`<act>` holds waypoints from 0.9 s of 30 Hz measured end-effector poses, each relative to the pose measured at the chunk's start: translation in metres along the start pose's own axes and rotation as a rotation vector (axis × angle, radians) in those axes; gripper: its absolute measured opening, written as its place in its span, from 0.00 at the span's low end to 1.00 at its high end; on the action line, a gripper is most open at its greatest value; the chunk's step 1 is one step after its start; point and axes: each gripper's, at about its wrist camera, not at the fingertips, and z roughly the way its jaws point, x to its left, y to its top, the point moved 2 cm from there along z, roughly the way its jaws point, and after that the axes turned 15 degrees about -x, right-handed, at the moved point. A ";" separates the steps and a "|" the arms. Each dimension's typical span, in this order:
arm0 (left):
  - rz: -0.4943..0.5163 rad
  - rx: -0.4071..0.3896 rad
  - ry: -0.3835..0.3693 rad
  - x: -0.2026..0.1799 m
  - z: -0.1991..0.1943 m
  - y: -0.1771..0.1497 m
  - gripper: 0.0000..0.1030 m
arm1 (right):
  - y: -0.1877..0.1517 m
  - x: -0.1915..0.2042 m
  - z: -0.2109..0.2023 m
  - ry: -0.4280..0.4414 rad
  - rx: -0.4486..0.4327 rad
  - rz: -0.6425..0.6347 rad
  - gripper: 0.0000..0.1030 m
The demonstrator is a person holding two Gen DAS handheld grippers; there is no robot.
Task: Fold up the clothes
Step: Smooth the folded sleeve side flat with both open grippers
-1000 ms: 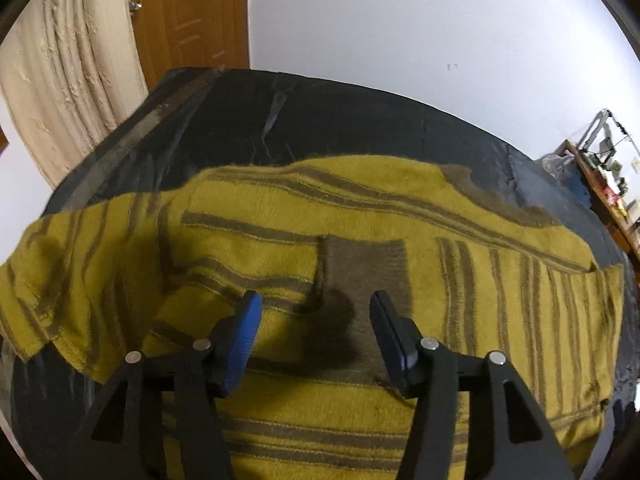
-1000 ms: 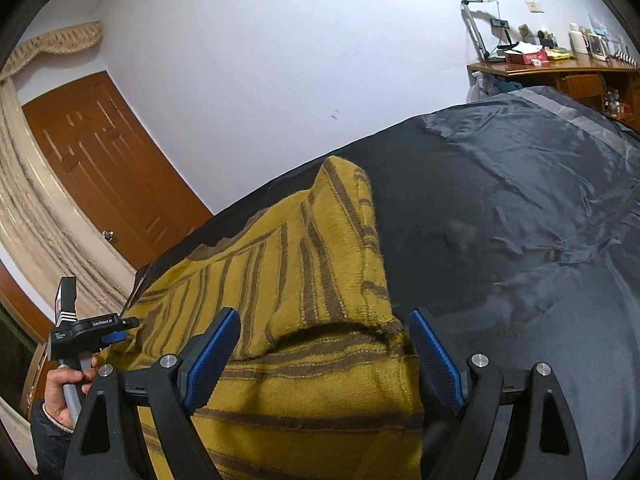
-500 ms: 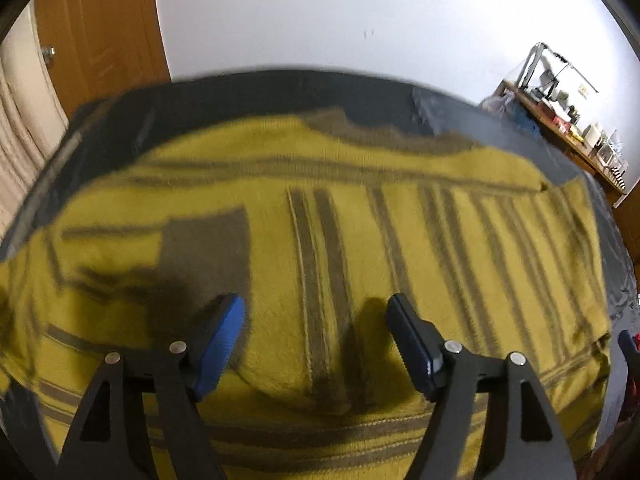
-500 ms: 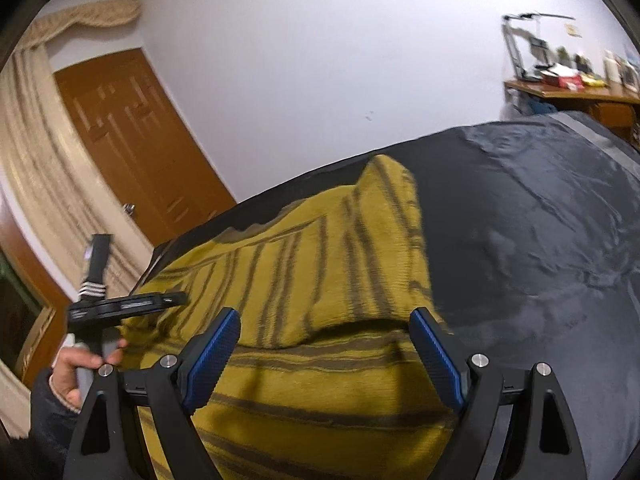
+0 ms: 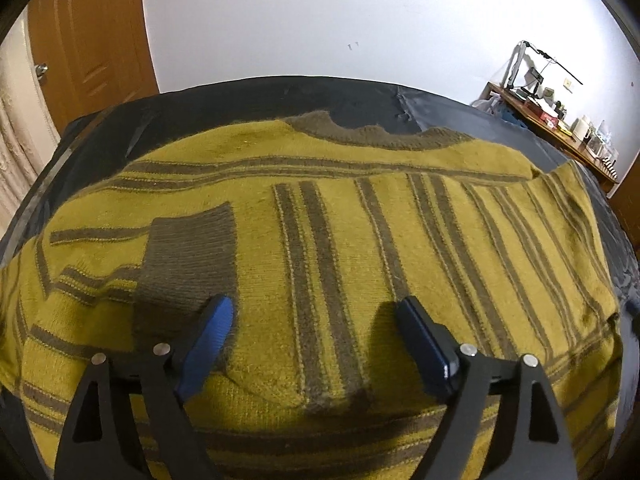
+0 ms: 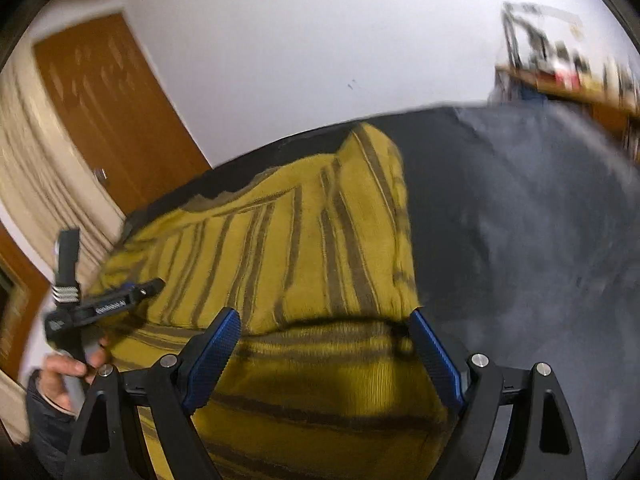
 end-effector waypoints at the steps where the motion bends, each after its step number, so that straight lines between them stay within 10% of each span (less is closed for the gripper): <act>1: -0.001 0.000 -0.003 0.001 -0.002 0.000 0.85 | 0.009 0.010 0.000 -0.004 -0.005 -0.048 0.86; 9: -0.022 -0.006 -0.030 0.006 -0.005 0.000 0.86 | 0.018 0.071 0.058 0.049 0.125 -0.253 0.86; 13: -0.027 -0.008 -0.039 0.006 -0.004 0.000 0.86 | -0.004 0.044 0.091 -0.090 0.218 -0.258 0.86; 27: -0.126 -0.007 -0.045 0.025 -0.006 0.008 0.89 | 0.023 0.034 0.081 -0.110 0.147 -0.265 0.86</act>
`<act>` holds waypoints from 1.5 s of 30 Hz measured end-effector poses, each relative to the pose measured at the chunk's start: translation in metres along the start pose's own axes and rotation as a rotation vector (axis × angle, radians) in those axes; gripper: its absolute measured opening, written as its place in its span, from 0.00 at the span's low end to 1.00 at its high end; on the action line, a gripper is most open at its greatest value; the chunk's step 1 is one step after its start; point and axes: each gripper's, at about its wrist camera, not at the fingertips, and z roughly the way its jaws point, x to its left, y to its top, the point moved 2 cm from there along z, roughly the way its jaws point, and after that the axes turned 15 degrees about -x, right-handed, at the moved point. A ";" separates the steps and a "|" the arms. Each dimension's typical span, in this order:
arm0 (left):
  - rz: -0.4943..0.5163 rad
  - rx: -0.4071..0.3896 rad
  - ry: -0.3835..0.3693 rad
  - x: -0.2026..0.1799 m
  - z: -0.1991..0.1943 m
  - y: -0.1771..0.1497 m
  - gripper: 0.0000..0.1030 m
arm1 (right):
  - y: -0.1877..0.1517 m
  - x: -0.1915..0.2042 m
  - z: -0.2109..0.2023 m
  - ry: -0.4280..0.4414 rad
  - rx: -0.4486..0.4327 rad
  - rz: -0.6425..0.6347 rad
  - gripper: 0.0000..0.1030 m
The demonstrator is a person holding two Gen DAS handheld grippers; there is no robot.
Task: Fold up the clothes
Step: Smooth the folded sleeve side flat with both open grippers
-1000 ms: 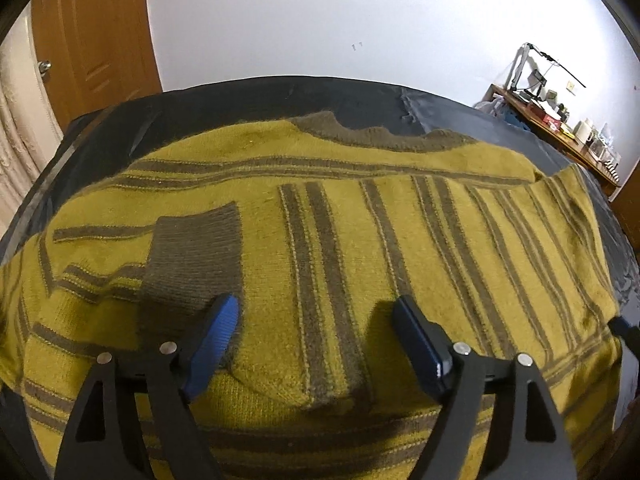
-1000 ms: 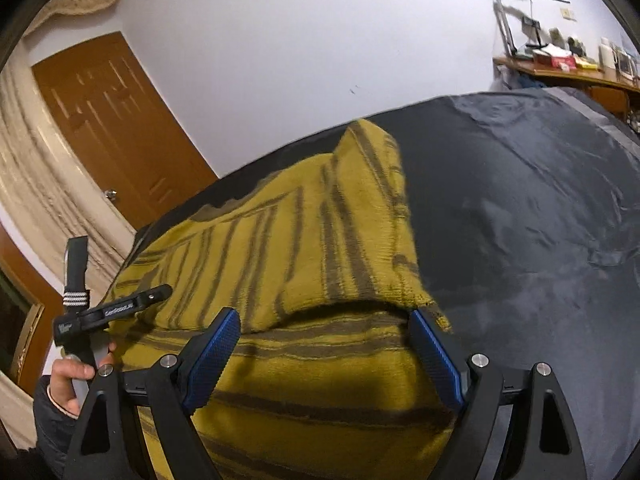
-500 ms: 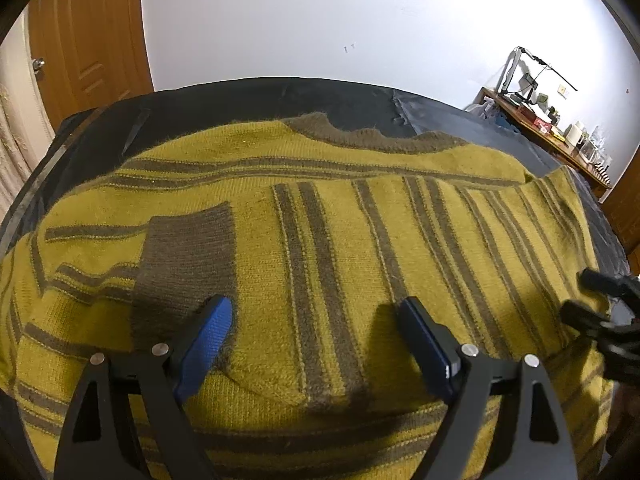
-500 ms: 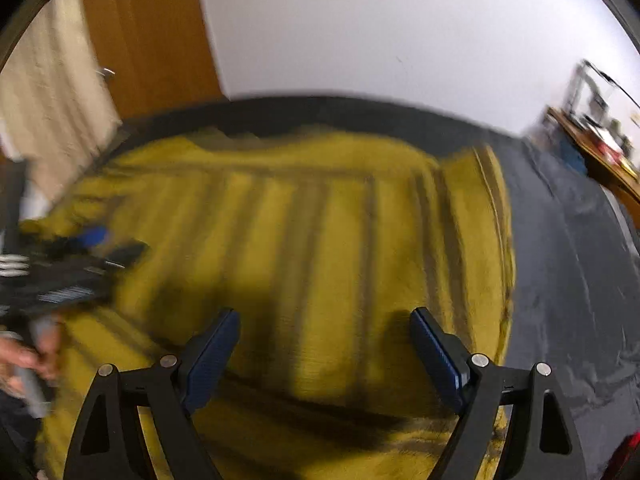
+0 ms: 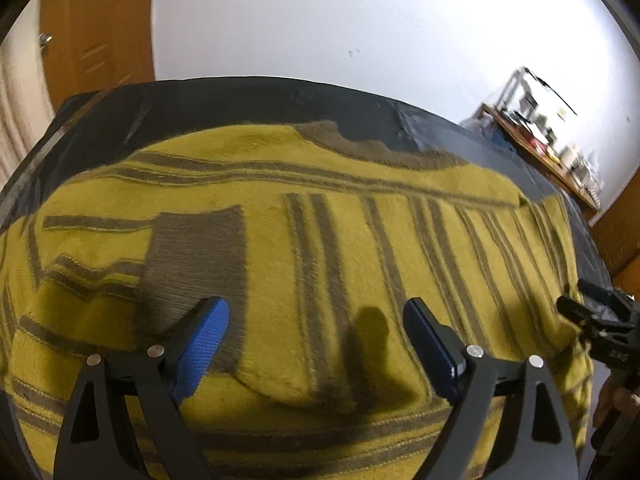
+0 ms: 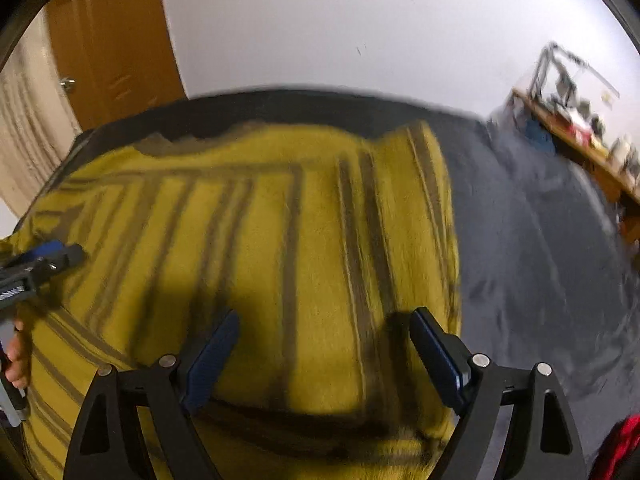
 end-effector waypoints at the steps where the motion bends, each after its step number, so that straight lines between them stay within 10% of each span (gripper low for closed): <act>1: -0.003 -0.002 0.009 0.002 0.001 0.001 0.89 | 0.009 0.003 -0.003 -0.004 -0.023 -0.026 0.86; 12: 0.036 -0.009 0.016 0.000 0.005 -0.002 0.92 | 0.037 -0.034 0.079 -0.031 0.041 0.082 0.86; 29: 0.077 -0.007 0.030 -0.005 0.011 -0.004 0.97 | 0.020 0.025 0.006 0.002 -0.100 -0.045 0.86; 45: 0.021 0.007 0.035 0.008 0.000 0.001 0.97 | -0.020 0.027 0.026 -0.009 -0.023 -0.008 0.94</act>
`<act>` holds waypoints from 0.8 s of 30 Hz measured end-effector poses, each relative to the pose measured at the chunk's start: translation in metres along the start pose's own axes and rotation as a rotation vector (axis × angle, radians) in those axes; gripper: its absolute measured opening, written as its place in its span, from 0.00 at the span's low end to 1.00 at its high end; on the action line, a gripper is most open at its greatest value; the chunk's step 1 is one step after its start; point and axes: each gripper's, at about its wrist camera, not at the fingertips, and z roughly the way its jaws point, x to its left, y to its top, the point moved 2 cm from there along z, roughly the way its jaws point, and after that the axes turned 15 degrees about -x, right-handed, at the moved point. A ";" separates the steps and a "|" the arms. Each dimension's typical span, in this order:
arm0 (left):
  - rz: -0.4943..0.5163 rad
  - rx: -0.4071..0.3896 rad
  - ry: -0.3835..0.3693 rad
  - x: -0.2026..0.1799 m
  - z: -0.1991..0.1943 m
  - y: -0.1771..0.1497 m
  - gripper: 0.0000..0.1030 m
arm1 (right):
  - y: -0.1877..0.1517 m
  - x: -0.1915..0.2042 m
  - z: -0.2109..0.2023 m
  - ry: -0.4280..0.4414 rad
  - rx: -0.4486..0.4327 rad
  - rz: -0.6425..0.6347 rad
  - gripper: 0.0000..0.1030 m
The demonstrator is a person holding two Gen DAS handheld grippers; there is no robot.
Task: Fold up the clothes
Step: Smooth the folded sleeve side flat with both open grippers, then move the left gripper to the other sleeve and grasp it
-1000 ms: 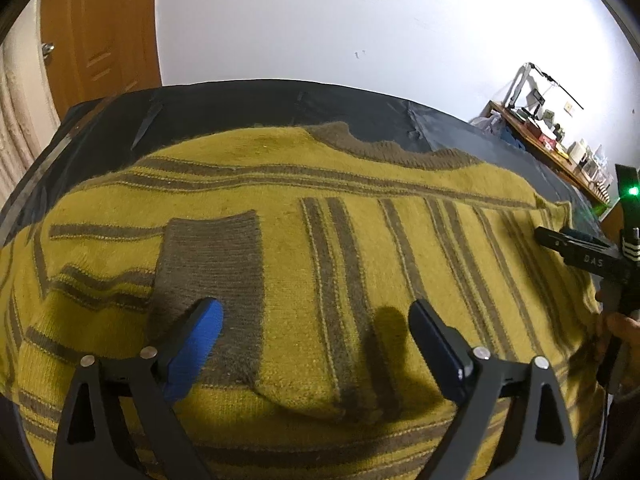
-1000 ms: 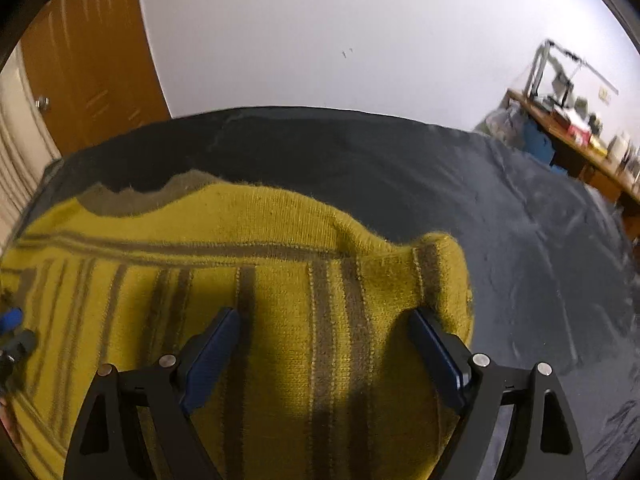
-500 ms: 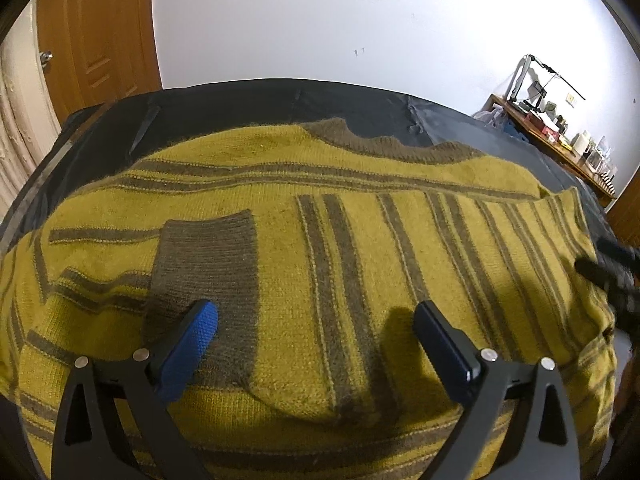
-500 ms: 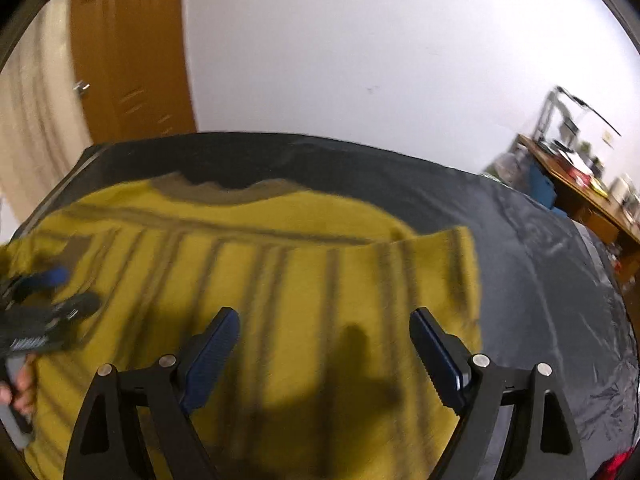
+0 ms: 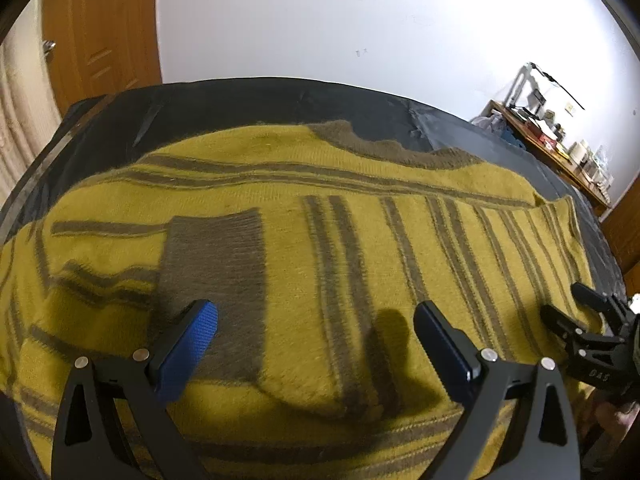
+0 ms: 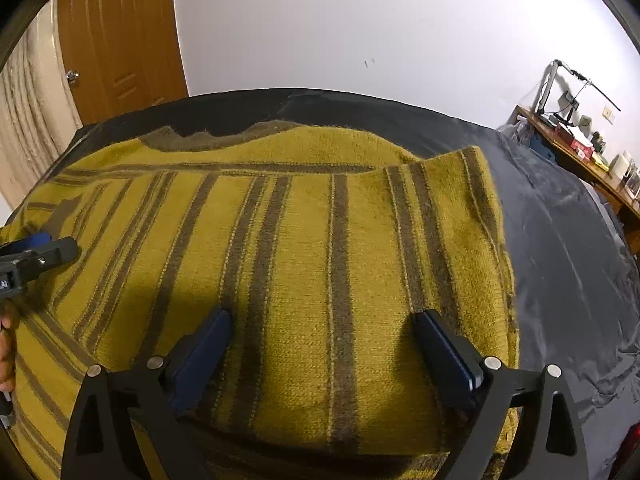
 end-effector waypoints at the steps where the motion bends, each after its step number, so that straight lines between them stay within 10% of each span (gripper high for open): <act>1: -0.016 0.001 0.007 0.004 -0.003 0.002 0.97 | 0.003 -0.004 0.004 0.000 0.000 -0.001 0.94; 10: -0.208 -0.046 0.028 0.076 -0.059 0.001 0.97 | -0.001 -0.003 0.002 0.009 -0.001 0.007 0.95; 24: -0.538 -0.175 0.393 0.248 -0.152 -0.052 0.97 | -0.001 -0.004 0.000 0.016 -0.002 0.010 0.95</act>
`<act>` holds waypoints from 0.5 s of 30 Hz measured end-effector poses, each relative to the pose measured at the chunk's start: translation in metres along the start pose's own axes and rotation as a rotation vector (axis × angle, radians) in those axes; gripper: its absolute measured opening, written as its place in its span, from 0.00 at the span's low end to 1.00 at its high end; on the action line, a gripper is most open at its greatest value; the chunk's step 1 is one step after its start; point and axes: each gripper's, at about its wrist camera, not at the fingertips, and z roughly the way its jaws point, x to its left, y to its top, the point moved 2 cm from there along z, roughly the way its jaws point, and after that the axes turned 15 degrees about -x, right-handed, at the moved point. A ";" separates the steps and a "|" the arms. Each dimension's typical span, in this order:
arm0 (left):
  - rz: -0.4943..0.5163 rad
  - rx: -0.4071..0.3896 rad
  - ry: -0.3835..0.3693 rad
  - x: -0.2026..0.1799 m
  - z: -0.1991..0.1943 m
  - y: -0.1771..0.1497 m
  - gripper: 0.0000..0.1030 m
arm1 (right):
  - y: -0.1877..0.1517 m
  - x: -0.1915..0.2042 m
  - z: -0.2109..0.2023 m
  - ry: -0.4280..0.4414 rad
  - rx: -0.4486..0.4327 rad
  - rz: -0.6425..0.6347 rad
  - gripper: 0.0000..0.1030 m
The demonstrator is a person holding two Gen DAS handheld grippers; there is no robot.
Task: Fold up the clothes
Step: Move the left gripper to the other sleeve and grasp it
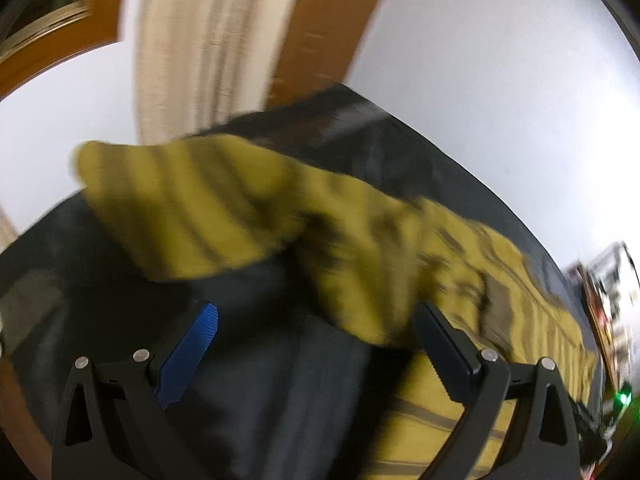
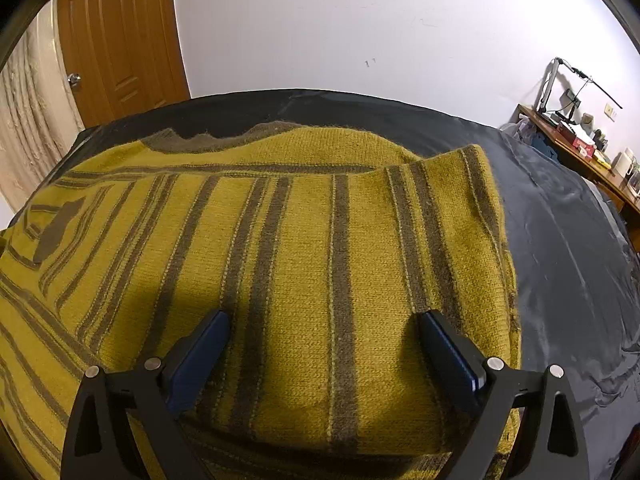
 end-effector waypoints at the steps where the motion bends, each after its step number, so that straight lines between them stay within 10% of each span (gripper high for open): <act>1: -0.041 0.002 0.029 0.016 0.002 0.004 0.97 | 0.000 0.000 0.000 0.000 0.000 0.000 0.95; 15: -0.159 -0.047 0.226 0.105 0.024 0.039 0.97 | 0.000 0.000 -0.001 0.000 0.000 0.000 0.95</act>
